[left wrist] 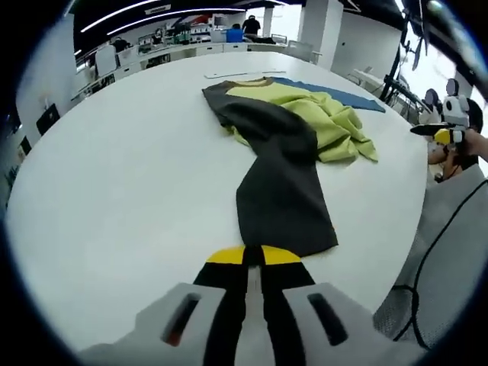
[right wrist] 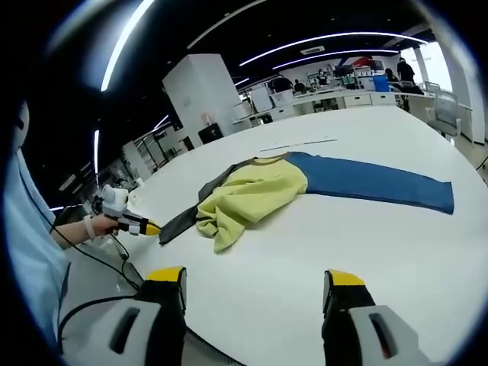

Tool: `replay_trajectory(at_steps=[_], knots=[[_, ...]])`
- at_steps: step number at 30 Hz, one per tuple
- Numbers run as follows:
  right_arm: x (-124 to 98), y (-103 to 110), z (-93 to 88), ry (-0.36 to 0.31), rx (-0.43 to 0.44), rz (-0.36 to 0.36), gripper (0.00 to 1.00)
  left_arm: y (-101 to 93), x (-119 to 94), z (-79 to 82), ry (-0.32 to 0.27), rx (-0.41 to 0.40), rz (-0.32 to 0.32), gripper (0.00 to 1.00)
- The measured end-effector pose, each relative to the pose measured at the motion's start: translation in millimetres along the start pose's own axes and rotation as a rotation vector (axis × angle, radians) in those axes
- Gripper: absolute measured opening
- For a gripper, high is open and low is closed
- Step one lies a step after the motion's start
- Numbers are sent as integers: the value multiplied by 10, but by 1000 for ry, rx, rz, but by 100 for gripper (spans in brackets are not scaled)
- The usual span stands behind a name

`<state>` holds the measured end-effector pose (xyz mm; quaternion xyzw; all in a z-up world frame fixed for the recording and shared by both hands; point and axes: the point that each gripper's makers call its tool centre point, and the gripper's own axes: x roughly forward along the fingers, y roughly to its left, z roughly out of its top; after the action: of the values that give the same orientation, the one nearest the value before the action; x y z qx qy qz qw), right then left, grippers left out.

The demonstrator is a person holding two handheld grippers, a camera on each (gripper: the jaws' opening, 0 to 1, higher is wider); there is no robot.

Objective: Fold the garment on the visible template until the final outline fits inside the template.

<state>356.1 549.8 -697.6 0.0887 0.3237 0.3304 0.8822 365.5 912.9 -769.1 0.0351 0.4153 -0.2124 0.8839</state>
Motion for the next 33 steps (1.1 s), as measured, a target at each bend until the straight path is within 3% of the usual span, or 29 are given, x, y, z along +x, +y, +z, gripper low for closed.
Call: replay_trajectory(at_steps=[4,7,10,13,16,23,29,32,33], knots=[[-7,-1,3,0,-1,-1,73,38,-26,10,-3,-20,1,0],[-15,-5,0,2,-2,-3,73,90,-84,46,6,24,10,0],[-8,-3,-9,7,-4,-5,73,204,-206,174,-27,23,27,0],[9,23,-7,9,-5,2,73,435,-367,312,-62,5,61,0],[26,34,-6,12,-7,4,73,660,-494,349,-61,28,102,0],[53,52,3,19,-11,7,73,1214,-723,324,-31,37,181,0],[44,23,5,27,-12,-3,73,1728,-784,264,2,-14,235,0],[44,0,13,32,-13,-9,73,2112,-755,263,3,-54,270,0],[45,-4,14,33,-12,-10,73,2132,-752,265,5,-57,272,0]])
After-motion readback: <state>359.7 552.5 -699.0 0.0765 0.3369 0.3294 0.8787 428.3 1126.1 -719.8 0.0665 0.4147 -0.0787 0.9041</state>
